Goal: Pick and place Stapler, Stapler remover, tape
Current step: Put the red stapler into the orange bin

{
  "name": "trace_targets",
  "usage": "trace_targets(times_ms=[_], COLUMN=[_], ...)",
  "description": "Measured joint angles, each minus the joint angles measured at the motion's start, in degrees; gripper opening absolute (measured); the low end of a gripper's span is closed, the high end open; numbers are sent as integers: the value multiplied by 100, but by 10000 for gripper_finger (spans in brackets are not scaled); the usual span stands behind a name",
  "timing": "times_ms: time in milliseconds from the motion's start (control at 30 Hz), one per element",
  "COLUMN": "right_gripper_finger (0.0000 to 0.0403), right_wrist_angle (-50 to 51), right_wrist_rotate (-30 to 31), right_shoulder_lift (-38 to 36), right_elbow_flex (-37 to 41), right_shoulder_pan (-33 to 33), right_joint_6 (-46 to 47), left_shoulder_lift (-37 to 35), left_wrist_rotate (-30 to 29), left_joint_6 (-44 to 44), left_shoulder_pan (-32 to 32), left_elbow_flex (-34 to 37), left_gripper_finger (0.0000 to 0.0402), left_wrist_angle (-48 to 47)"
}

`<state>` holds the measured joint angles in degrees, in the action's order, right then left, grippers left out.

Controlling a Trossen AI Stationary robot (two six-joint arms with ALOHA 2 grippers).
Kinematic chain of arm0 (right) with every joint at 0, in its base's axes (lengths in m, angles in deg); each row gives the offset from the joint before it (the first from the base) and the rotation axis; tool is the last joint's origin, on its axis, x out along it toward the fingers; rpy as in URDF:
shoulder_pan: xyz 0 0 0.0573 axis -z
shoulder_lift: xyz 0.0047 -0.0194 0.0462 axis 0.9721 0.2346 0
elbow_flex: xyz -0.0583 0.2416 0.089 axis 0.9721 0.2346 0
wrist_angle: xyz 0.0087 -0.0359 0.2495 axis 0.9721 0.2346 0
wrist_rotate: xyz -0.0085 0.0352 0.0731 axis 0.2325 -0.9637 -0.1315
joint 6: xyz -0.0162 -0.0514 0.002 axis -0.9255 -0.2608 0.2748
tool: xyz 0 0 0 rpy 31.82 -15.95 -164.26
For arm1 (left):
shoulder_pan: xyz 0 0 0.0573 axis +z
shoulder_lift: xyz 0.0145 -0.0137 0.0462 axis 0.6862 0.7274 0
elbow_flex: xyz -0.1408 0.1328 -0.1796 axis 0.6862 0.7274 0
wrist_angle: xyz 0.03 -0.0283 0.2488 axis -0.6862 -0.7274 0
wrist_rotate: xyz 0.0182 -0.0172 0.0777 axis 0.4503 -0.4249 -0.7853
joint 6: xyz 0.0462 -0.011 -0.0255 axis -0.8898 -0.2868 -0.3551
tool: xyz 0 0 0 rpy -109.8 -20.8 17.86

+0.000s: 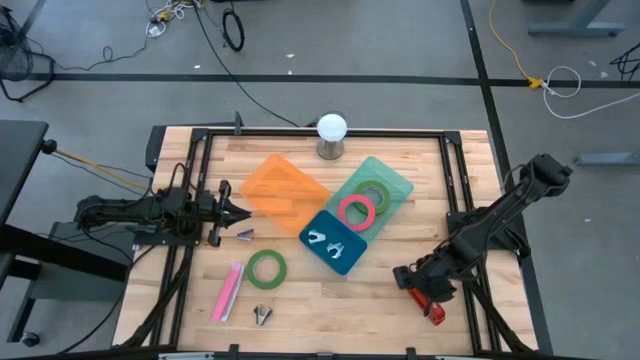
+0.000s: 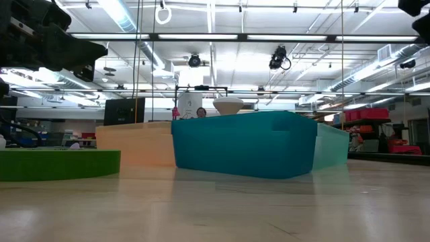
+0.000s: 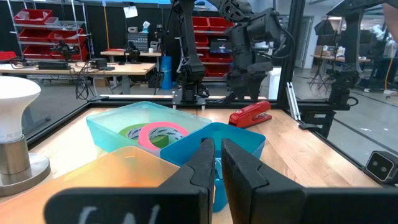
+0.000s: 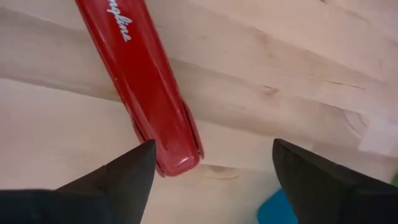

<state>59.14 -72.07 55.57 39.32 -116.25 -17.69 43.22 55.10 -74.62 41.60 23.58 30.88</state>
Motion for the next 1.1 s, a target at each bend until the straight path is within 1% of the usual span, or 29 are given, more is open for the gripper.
trace_targets(times_ms=[233,400,633,733,833,967,1100], right_gripper_finger=[303,289,274,271,270,270,269], right_wrist_angle=[63,211,200,-6,-328,-769,-767], right_wrist_rotate=[-81,-90,-129,-135,-112,191,316], right_shoulder_lift=[318,465,763,890,934,934,937], right_elbow_flex=[0,-2,0,119,413,757,848], right_shoulder_pan=[0,28,176,239,279,284,289], right_joint_6=[-221,-640,-769,-772,-799,-932,-899], left_shoulder_lift=[0,0,0,0,0,0,0], left_wrist_rotate=[0,0,-1,-1,-1,-2,-1], left_joint_6=[-2,0,-1,-2,-3,-2,-2], left_shoulder_pan=[0,1,2,0,2,1,1], left_elbow_flex=[-2,0,-1,-2,-2,0,-2], left_gripper_finger=[32,32,32,32,32,32,32], left_wrist_angle=[2,1,0,0,0,0,0])
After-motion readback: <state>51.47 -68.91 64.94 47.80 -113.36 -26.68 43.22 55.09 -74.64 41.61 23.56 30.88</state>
